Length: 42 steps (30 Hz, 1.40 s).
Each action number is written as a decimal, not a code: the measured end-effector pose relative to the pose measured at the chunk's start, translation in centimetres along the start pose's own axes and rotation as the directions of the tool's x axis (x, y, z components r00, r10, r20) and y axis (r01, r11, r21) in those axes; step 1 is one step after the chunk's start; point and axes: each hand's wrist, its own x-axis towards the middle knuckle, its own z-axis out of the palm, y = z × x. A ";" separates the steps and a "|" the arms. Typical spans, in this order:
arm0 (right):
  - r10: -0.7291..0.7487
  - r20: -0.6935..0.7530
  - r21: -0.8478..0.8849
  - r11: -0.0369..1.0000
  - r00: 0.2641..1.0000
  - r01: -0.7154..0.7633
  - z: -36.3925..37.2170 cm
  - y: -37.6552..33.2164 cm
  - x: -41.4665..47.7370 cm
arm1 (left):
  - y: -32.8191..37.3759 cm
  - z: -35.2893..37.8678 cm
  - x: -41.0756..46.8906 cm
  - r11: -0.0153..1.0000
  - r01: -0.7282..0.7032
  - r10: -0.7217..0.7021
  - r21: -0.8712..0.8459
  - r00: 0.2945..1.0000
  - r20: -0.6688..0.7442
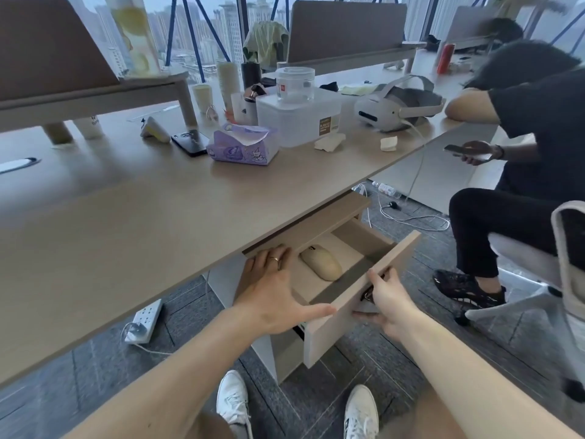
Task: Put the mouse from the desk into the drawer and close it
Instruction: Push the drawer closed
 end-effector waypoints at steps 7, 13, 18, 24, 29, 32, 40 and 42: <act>-0.019 0.055 0.089 0.996 0.998 0.014 4.2 -1.2 2.3 | -2.3 0.9 0.2 0.992 -0.128 0.128 0.008 0.985 -0.117; 0.000 0.063 0.157 0.987 0.998 -0.010 6.7 -1.4 4.6 | -4.2 1.5 1.2 0.983 -0.176 0.164 -0.054 0.970 -0.177; -0.029 0.111 0.213 0.977 0.993 0.004 8.3 -1.1 6.2 | -4.9 1.6 1.5 0.971 -0.214 0.187 -0.105 0.958 -0.219; -0.072 0.142 0.215 0.976 0.987 0.040 9.3 -0.5 7.4 | -5.5 1.8 2.0 0.959 -0.241 0.202 -0.147 0.950 -0.239; -0.085 0.165 0.198 0.979 0.983 0.051 9.4 -0.8 7.3 | -5.7 2.4 2.1 0.955 -0.261 0.221 -0.138 0.942 -0.253; -0.100 0.189 0.194 0.979 0.977 0.063 9.5 -0.9 7.2 | -5.9 2.3 2.2 0.953 -0.269 0.228 -0.142 0.941 -0.251; -0.087 0.180 0.194 0.980 0.980 0.052 9.4 -0.8 7.3 | -6.0 2.4 2.2 0.951 -0.281 0.239 -0.128 0.933 -0.268; -0.097 0.183 0.203 0.977 0.978 0.059 9.4 -0.8 7.3 | -6.0 2.5 2.2 0.952 -0.280 0.239 -0.122 0.932 -0.272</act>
